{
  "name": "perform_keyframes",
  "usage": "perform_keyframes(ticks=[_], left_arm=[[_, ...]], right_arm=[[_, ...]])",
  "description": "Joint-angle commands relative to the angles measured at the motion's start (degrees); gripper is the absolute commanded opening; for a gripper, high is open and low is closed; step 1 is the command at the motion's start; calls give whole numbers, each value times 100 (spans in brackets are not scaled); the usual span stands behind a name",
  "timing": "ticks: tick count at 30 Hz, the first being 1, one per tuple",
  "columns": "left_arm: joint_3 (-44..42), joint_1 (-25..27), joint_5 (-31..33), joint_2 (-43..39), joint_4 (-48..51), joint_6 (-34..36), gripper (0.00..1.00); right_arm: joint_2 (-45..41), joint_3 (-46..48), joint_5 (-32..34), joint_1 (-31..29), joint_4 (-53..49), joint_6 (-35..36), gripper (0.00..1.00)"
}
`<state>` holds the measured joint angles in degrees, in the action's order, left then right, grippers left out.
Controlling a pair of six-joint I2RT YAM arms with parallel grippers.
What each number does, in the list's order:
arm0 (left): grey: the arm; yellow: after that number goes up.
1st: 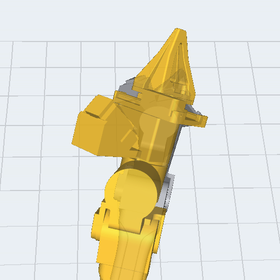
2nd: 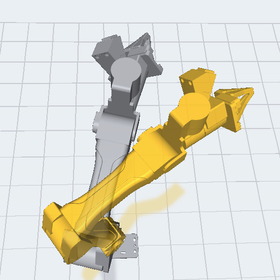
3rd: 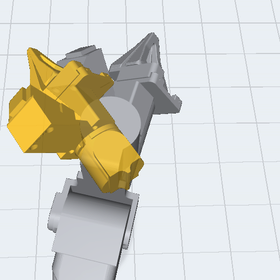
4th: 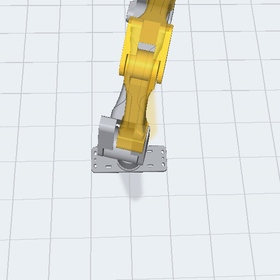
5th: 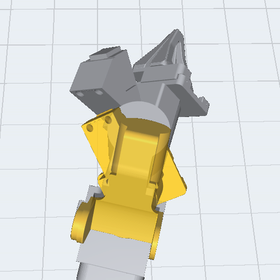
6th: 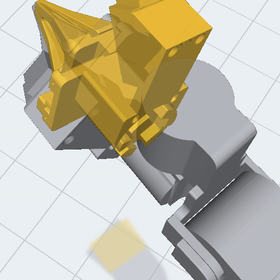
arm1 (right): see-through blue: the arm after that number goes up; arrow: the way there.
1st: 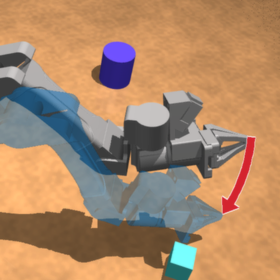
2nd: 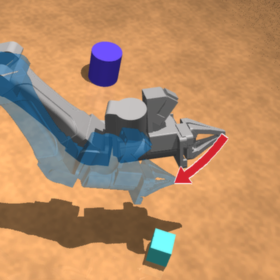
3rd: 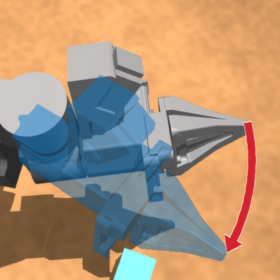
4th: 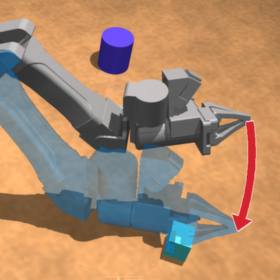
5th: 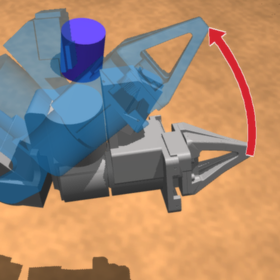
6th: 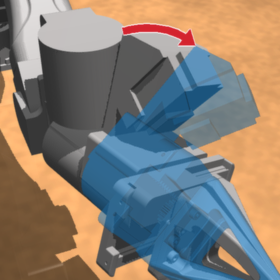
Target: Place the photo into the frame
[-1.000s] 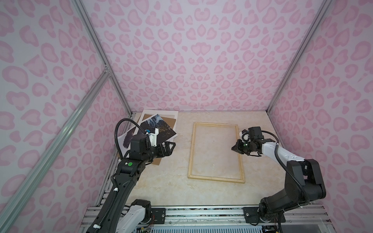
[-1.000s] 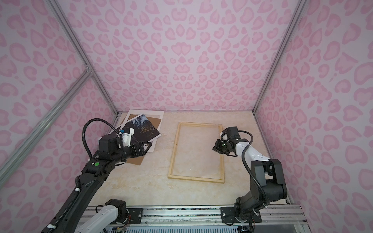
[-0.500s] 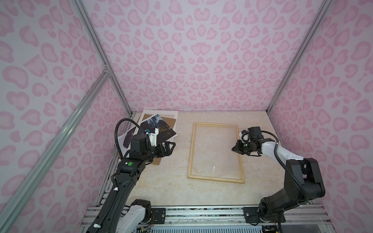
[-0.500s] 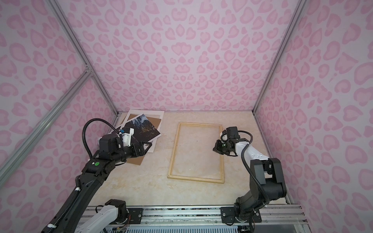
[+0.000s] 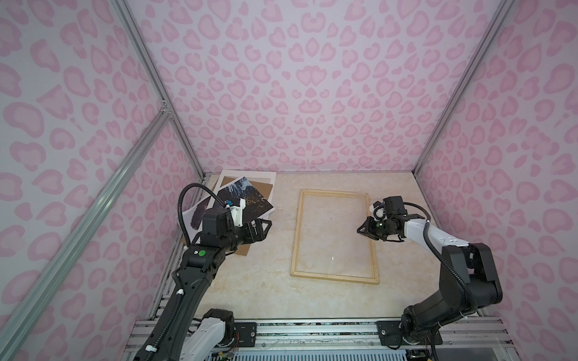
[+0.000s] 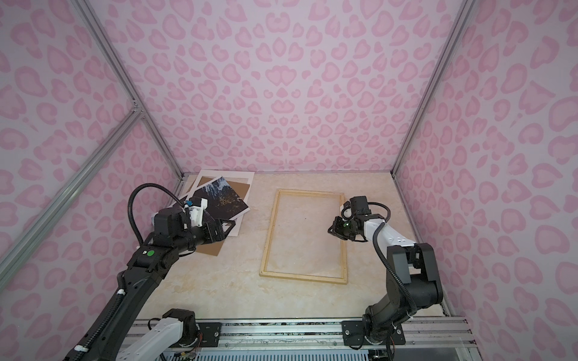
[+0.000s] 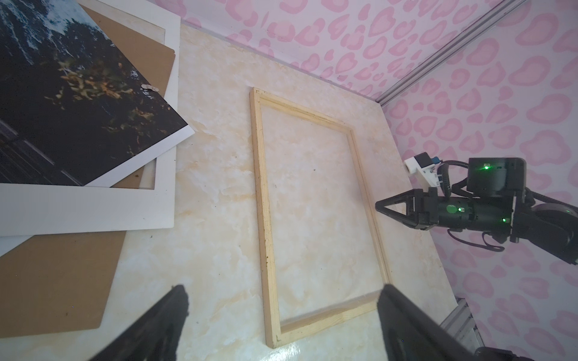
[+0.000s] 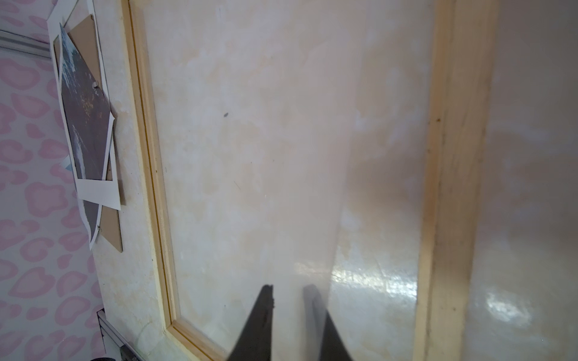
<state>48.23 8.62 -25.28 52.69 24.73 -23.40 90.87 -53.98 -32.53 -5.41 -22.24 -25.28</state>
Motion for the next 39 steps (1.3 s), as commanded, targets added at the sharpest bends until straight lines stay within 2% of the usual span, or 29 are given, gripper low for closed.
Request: perform_keyframes(ticks=[1, 5, 10, 25, 32, 35, 39], left_arm=[[-20, -13, -60, 5, -179, 19, 97], [-24, -19, -58, -4, -176, 13, 97], [-24, -19, -62, -12, -178, 18, 97], [-24, -53, 6, -28, -145, 6, 97], [-103, -145, 206, 60, -178, -197, 97], [-113, -370, 328, 304, -128, -568, 97], [-105, -955, -35, 853, -259, -1117, 97]], right_arm=[[103, 47, 65, 24, 9, -21, 32], [195, 30, 182, 49, -67, -44, 47], [252, -81, 571, 58, -424, -76, 60], [-252, -165, 1382, 221, -871, -123, 77], [-475, -157, 1408, 150, -815, 3, 91], [-436, -200, 1456, -77, -724, 58, 97], [-109, -538, 1509, -583, -676, 136, 98]])
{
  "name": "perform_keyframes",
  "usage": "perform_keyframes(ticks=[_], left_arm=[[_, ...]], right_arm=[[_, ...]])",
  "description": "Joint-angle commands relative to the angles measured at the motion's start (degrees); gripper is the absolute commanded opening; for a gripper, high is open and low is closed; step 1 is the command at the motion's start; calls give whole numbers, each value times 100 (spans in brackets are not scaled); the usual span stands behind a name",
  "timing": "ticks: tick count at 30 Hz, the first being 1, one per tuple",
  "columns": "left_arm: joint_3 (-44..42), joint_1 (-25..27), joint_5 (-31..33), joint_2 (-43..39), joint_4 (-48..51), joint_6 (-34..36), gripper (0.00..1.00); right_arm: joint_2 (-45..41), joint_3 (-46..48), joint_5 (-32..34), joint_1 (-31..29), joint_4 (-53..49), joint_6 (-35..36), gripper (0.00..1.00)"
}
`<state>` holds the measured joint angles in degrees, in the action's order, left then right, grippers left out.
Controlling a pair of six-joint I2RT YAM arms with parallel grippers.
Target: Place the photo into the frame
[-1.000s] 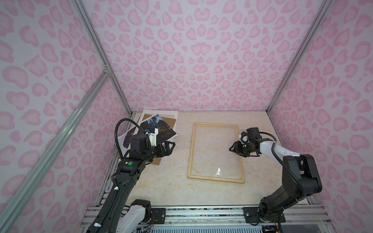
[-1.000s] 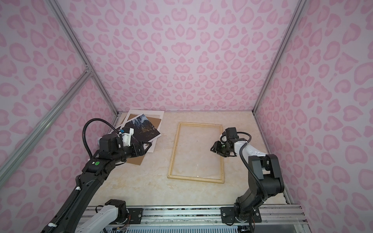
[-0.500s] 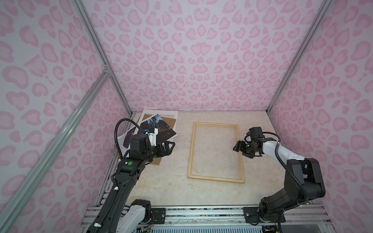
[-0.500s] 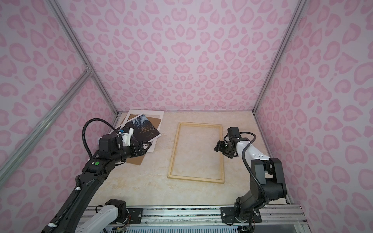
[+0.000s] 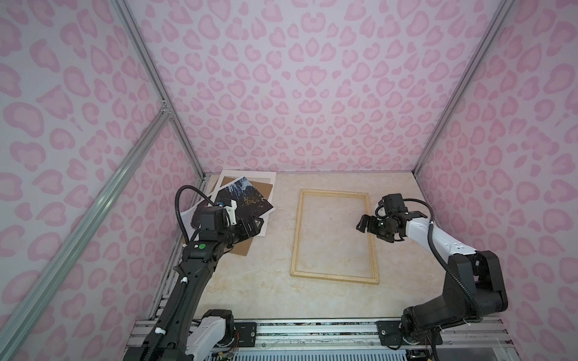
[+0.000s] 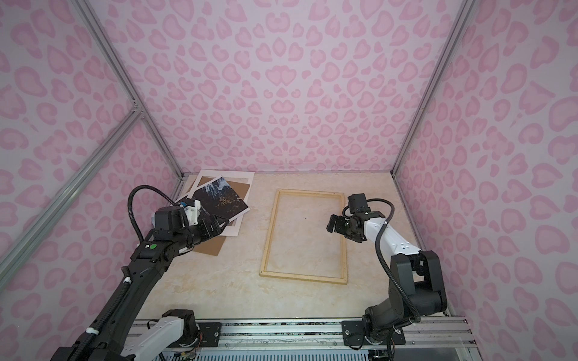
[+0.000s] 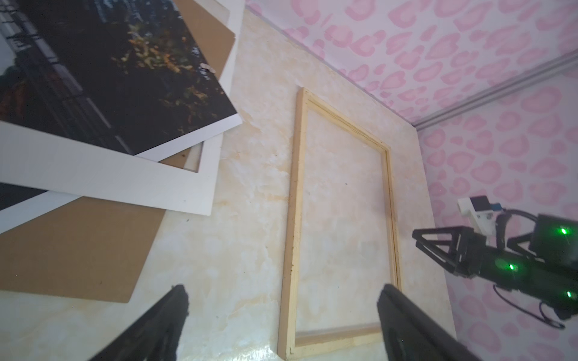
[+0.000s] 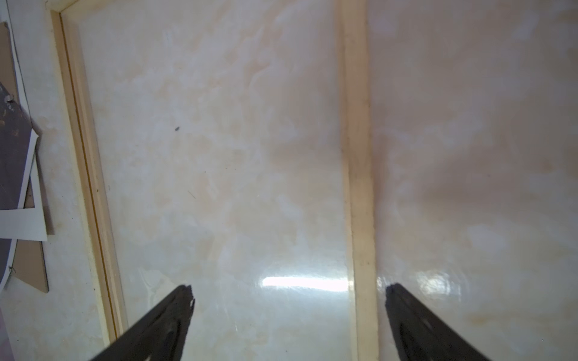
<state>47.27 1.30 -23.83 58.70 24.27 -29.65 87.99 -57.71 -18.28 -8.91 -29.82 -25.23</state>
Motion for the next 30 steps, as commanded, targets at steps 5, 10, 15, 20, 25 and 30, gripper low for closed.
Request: perform_keyframes(ticks=[5, 10, 15, 20, 25, 30], left_arm=[[503, -496, -153, 1597, -323, -612, 98], [1179, -720, -214, 3086, -738, -797, 97], [1760, -745, -335, 4161, -924, -1013, 97], [1862, -736, -241, 4574, -954, -967, 97], [1964, -697, -317, 4943, -885, -828, 97], [2035, -482, -303, 5089, -763, -736, 97]], right_arm=[[667, -556, -195, -881, 499, -35, 97], [1314, -1326, -366, -1711, 630, -185, 96], [2043, -2145, -582, -2337, 662, -288, 96], [2512, -2657, -736, -2628, 688, -360, 96], [2662, -2693, -814, -2706, 706, -393, 96], [2695, -2684, -864, -2741, 824, -459, 96]])
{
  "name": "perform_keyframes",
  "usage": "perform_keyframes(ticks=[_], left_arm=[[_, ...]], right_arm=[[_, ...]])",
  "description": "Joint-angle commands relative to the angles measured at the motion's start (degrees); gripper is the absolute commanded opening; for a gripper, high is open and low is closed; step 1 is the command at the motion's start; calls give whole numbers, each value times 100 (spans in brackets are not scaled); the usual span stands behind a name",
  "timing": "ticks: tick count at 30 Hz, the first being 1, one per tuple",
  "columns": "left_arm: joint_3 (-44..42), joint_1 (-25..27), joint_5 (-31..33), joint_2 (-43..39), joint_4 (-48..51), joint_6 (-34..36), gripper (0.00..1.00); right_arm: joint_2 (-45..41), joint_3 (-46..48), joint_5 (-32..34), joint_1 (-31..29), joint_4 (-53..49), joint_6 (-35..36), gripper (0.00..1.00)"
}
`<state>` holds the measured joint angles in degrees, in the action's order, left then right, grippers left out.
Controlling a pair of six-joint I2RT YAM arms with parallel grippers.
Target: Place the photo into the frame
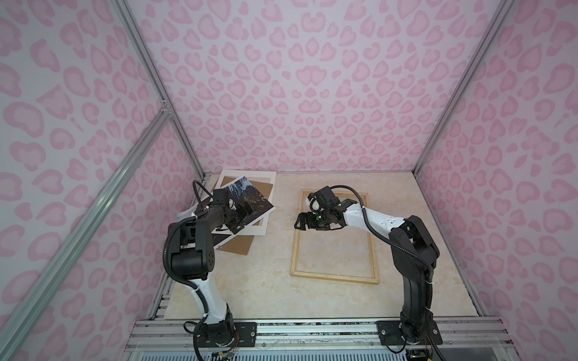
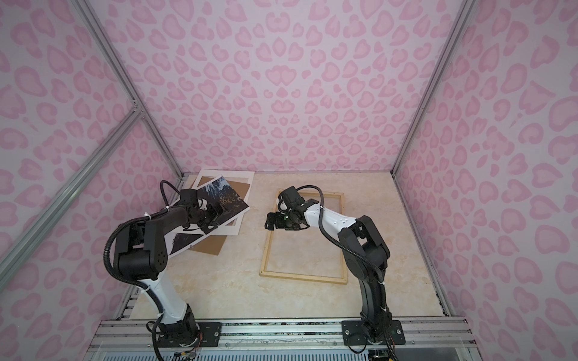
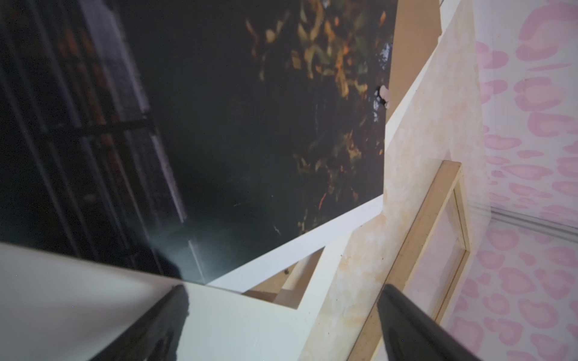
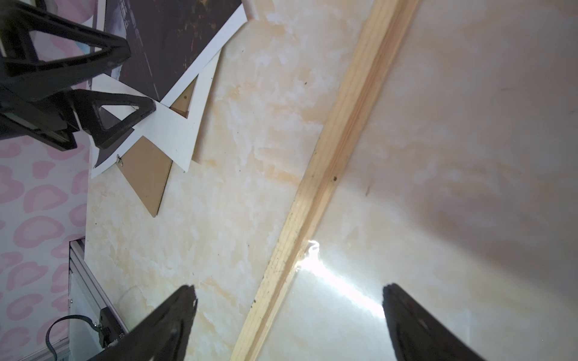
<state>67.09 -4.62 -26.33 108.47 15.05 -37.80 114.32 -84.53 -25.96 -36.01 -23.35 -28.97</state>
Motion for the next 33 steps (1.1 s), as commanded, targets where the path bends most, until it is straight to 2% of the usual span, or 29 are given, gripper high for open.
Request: perform_keyframes(ticks=[1, 10, 16, 19, 24, 28, 31, 33], left_arm=[[75, 172, -49, 137, 194, 80, 97], [-372, 1089, 109, -101, 163, -70, 97], [-570, 1218, -255, -271, -77, -430, 97], [-512, 1095, -463, -637, -129, -560, 97], [-206, 621, -1227, -1008, -97, -797, 97], [-255, 23, -1155, -1378, 121, -654, 97], [-417, -473, -1203, -1425, 152, -609, 97], [-456, -596, -1145, -1317, 219, -510, 97]], right_arm=[[96, -11, -115, -49, 178, -103, 96], [402, -324, -235, -222, 261, -216, 96], [908, -942, -449, -369, 314, -392, 94], [1195, -1228, -512, -426, 311, -507, 91], [1583, -1556, -568, -612, 350, -661, 85], [1918, -1763, -671, -755, 457, -844, 84], [2129, -1915, -725, -843, 525, -1088, 84], [2181, -1903, -714, -889, 651, -1297, 84]])
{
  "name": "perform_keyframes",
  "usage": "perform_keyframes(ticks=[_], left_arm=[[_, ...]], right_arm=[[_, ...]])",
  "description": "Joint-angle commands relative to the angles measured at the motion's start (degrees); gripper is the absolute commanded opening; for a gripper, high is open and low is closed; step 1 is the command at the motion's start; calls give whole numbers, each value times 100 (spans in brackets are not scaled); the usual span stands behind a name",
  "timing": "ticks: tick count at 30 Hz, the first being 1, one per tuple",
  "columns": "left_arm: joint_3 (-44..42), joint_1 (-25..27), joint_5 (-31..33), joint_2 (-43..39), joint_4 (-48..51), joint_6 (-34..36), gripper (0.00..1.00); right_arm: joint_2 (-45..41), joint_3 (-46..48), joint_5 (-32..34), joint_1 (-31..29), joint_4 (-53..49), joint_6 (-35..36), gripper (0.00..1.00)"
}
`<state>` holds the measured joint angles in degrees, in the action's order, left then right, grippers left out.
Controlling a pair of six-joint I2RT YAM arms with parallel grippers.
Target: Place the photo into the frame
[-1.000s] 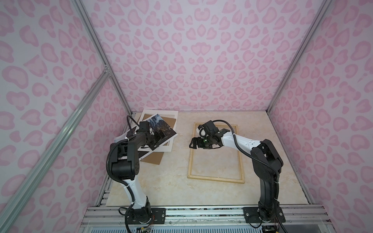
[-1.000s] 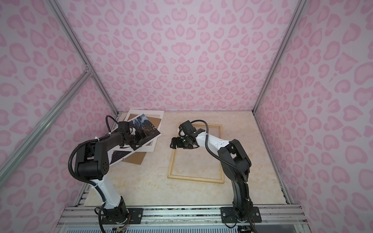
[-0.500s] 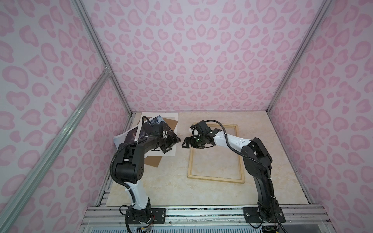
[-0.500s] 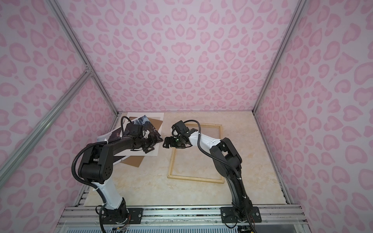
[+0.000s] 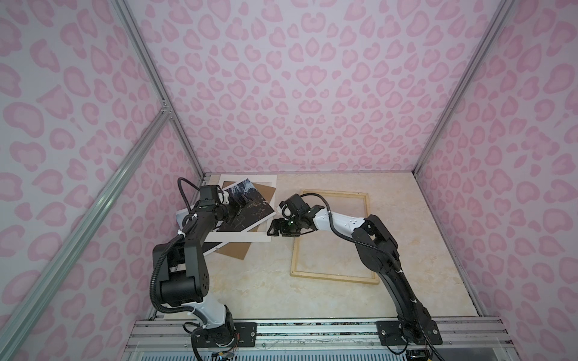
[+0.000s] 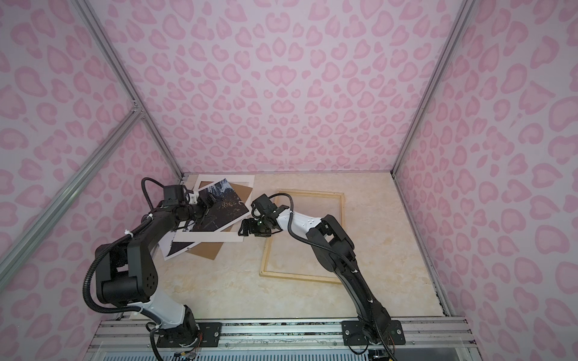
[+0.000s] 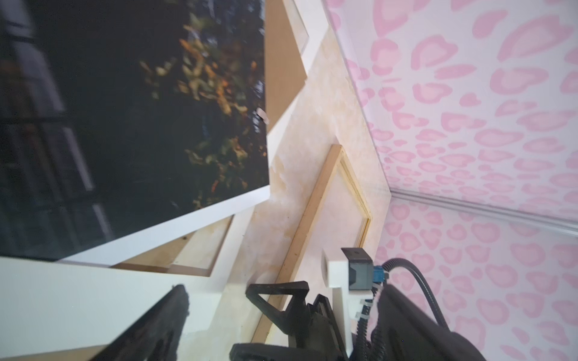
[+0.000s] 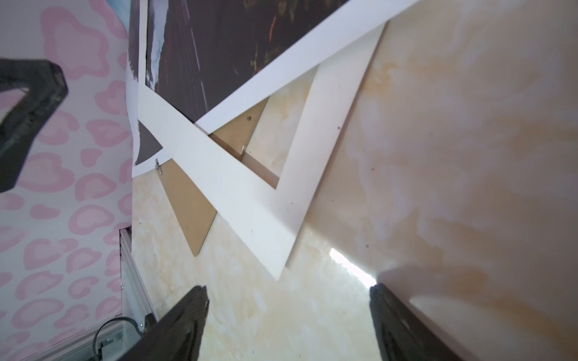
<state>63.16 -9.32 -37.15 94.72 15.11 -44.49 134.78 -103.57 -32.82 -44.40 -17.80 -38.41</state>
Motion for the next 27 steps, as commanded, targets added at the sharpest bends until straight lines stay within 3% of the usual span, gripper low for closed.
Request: perform_keyframes(ticks=[1, 12, 19, 27], left_arm=[[-90, -140, -27, 141, 249, 215, 97], [-440, -175, 216, 885, 14, 197, 97], [-505, -219, 322, 991, 70, 257, 97], [-550, -228, 376, 989, 150, 371, 97]], right_arm=[[150, 40, -21, -73, 189, -506, 84], [-99, 1038, 330, -282, 1316, -2335, 90], [0, 916, 521, -383, 1499, -2829, 95], [332, 763, 461, -360, 2169, -3009, 92]])
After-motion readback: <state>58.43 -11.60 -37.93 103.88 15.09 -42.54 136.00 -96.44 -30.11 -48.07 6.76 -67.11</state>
